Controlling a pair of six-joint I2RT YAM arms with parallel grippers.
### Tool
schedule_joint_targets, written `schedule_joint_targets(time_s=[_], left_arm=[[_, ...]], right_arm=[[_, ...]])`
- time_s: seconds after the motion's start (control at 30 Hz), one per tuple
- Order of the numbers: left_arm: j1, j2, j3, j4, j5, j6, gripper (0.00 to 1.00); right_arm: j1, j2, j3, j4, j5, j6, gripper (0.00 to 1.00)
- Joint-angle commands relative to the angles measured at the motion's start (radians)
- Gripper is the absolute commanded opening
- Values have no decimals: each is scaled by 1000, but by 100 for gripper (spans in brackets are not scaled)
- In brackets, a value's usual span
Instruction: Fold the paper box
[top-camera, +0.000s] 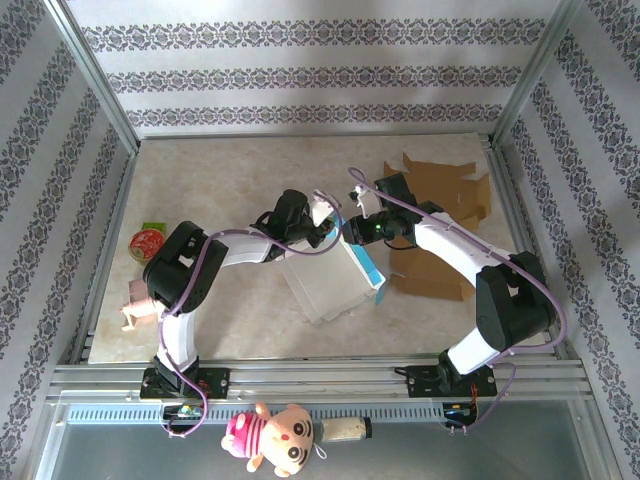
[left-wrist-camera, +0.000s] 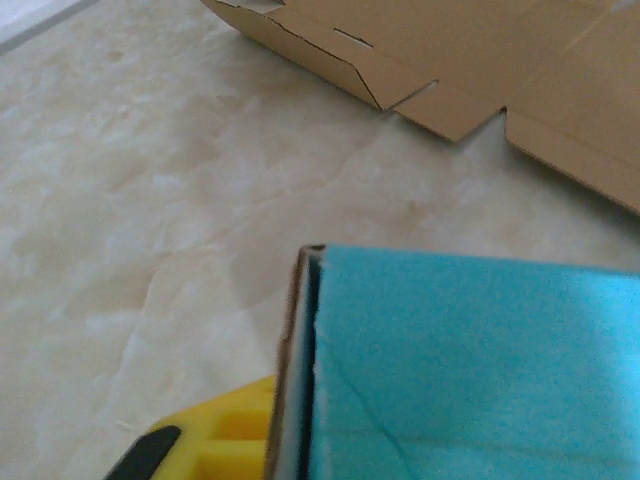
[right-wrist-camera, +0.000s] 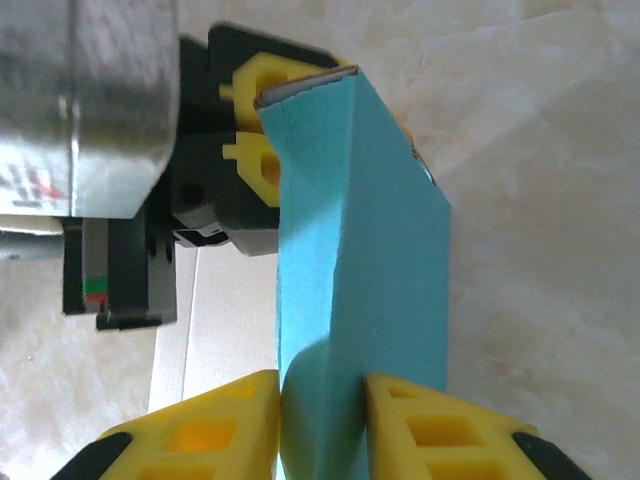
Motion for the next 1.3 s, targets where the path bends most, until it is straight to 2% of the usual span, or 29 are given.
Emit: schedule_joint_targets(time_s=[0.0, 0.13, 0.2, 0.23, 0.27, 0.33, 0.4, 0.5, 0.57, 0.7, 0.8, 0.87, 0.93, 1.03, 1.1, 1.27], left_arm=[[0, 33, 41, -61, -87, -3, 0], [-2, 35, 43, -62, -98, 4, 0], [-6, 35, 41, -59, -113, 6, 22], [-7, 37, 43, -61, -118, 6, 25], [-9, 39, 47, -65, -123, 8, 21], [-15, 38, 43, -58, -158, 10, 0], [-17, 26, 39, -56, -218, -6, 0], [-20, -1, 30, -50, -373, -59, 0], [-21, -17, 35, -72, -524, -119, 0], [-38, -32, 52, -142, -856, -307, 0], [-77, -24, 93, -256, -984, -454, 0], [-111, 2, 118, -302, -1048, -499, 0], [-134, 29, 129, -326, -1047, -533, 2], [-146, 23, 111, -325, -991, -564, 22], [-152, 5, 97, -322, -959, -567, 29], [-164, -67, 37, -307, -902, -596, 39]], right_arm=[[17, 17, -16, -71, -15, 7, 26], [17, 10, -18, -62, -16, 13, 28], [17, 6, -15, -61, -20, 15, 30], [15, 5, -14, -59, -22, 19, 31], [12, 2, -12, -55, -24, 24, 32], [6, -4, -1, -53, -28, 55, 38], [-6, -22, 25, -60, -32, 101, 42], [-37, -80, 65, -53, 39, 226, 48], [-55, -116, 99, -94, 210, 345, 52], [-111, -176, 131, -129, 311, 477, 54], [-127, -211, 124, -122, 358, 522, 55], [-126, -214, 127, -127, 379, 522, 56], [-127, -204, 129, -135, 374, 524, 57], [-126, -183, 136, -141, 311, 502, 58], [-127, -169, 142, -140, 265, 482, 59], [-124, -134, 160, -151, 252, 478, 61]])
